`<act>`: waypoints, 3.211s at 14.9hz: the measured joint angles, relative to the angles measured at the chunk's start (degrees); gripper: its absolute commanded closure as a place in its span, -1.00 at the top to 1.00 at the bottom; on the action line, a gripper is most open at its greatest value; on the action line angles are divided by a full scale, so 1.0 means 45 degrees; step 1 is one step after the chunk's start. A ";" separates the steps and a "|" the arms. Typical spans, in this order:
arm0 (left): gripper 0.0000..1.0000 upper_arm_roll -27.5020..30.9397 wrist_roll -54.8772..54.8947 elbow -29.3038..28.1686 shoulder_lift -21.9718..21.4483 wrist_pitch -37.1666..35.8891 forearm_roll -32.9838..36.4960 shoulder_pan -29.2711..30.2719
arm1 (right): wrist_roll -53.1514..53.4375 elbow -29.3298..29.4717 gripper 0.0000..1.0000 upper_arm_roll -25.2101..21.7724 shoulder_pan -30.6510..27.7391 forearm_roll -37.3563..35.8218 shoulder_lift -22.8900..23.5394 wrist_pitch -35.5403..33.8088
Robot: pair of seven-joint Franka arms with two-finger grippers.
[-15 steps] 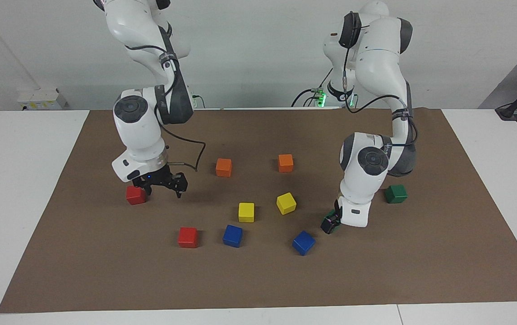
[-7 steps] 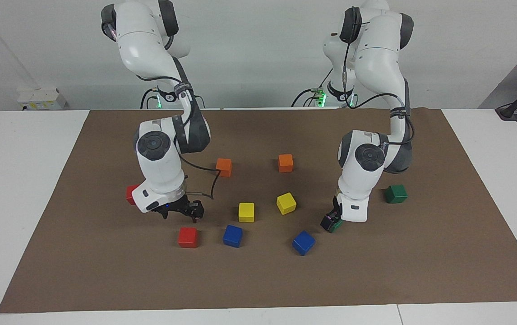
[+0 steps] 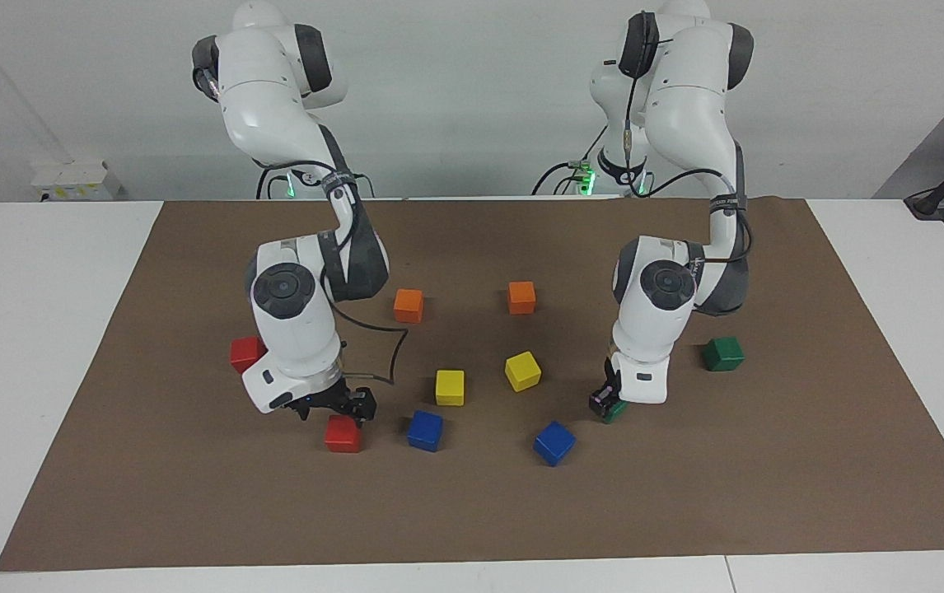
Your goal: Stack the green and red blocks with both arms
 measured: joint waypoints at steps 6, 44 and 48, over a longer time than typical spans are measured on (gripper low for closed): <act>-1.00 0.0147 0.5173 0.0412 -0.1574 -0.2838 0.0216 0.0952 | 0.0007 0.0597 1.00 0.0000 0.0006 0.0000 0.0724 0.0145; -0.50 0.0202 1.2789 -0.4729 -0.4227 0.0139 -0.1065 0.4395 | -0.4916 -0.3067 -1.00 -0.0111 -0.1848 -0.0033 -0.3349 -0.2198; 1.00 0.0203 1.2790 -0.4795 -0.4239 0.0310 -0.1067 0.4395 | -0.6653 -0.6373 -1.00 -0.0107 -0.2718 -0.0032 -0.5386 -0.0431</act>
